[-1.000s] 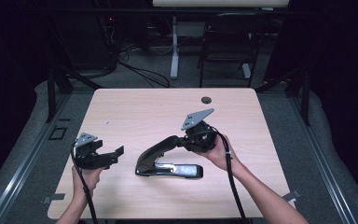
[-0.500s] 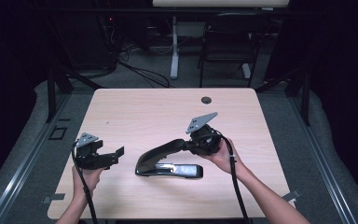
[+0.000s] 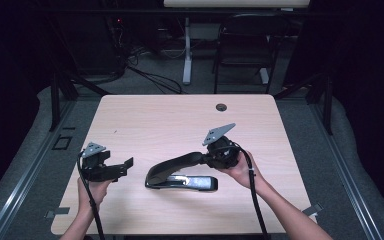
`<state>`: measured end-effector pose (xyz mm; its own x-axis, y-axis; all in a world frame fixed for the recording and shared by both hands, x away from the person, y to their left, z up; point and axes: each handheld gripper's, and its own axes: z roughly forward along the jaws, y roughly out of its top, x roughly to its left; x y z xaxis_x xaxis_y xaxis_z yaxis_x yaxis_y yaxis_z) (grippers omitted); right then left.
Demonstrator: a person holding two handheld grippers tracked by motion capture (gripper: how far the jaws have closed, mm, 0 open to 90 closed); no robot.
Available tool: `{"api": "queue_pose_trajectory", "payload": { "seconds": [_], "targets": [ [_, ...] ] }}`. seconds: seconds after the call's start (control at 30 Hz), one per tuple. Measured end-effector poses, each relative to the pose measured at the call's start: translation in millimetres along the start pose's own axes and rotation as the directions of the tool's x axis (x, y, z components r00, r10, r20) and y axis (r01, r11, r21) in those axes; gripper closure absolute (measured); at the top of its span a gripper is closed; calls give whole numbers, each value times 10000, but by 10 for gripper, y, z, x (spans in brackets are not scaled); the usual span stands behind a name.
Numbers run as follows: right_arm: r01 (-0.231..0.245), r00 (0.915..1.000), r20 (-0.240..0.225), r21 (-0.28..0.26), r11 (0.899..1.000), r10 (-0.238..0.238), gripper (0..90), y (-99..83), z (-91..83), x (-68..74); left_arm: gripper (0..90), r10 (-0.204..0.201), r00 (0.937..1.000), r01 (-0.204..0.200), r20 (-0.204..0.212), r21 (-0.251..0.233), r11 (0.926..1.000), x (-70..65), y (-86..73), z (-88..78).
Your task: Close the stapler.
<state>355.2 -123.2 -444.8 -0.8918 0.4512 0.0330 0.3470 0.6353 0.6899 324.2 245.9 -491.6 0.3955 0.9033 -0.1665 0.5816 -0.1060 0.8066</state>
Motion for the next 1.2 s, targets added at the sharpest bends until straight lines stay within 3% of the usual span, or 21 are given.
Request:
{"api": "queue_pose_trajectory", "payload": {
  "seconds": [0.4,1.2],
  "targets": [
    [-286,9996,-21,442,9986,287,900,-134,37,-50,63,15,10000,-15,27,115,9999,-3,3,-2],
    [-767,9970,57,1428,9868,767,900,-399,191,-125,63,122,9999,-122,18,135,9998,-15,-1,9]
  ]
}}
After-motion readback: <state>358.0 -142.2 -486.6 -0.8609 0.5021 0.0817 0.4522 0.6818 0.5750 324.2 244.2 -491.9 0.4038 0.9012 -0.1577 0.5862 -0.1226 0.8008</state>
